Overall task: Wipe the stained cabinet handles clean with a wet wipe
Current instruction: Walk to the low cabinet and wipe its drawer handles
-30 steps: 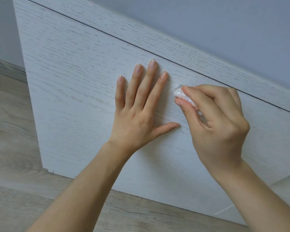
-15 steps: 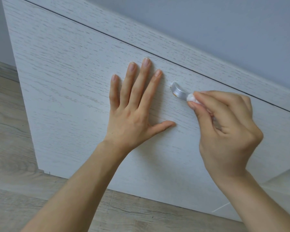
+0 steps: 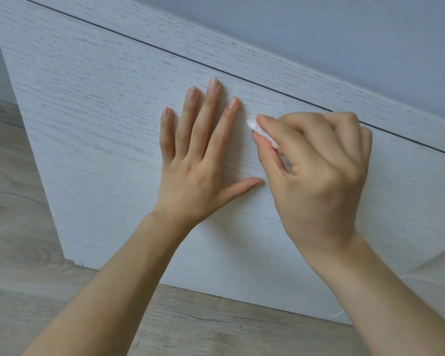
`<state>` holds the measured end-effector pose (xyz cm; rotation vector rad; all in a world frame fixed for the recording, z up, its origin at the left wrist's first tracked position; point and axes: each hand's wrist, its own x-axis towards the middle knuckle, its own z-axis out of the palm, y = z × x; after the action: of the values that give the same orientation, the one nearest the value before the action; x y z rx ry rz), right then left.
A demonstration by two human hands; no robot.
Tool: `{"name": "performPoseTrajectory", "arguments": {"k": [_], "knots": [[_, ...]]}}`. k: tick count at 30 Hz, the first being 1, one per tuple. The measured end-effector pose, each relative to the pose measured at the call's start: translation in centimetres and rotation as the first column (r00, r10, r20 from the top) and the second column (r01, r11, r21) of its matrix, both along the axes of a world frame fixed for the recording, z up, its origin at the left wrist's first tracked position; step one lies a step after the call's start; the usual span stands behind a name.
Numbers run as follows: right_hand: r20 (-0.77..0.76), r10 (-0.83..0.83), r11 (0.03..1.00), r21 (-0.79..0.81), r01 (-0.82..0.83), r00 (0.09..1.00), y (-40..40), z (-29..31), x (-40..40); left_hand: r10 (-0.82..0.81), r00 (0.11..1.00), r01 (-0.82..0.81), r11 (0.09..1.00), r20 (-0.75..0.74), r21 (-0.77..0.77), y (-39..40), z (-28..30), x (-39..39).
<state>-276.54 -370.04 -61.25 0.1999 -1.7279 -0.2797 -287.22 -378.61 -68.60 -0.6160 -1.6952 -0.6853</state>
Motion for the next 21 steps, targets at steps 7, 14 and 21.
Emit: {"name": "performPoseTrajectory", "arguments": {"k": [7, 14, 21], "knots": [[0.002, 0.006, 0.999, -0.043, -0.005, 1.0, 3.5, -0.6, 2.0, -0.007, 1.0, 0.008, 0.999, 0.019, -0.035, -0.4, 0.2, 0.3], [-0.025, -0.005, 0.997, -0.081, 0.003, 1.0, 5.9, -1.2, 3.3, -0.026, 0.998, 0.029, 0.998, 0.057, -0.054, -0.6, 0.4, 0.8], [0.06, 0.103, 0.876, -0.479, -0.062, 0.993, 8.1, -1.6, 5.5, -0.022, 0.997, 0.028, 0.996, 0.071, -0.08, -0.8, 0.6, 1.2]]}}
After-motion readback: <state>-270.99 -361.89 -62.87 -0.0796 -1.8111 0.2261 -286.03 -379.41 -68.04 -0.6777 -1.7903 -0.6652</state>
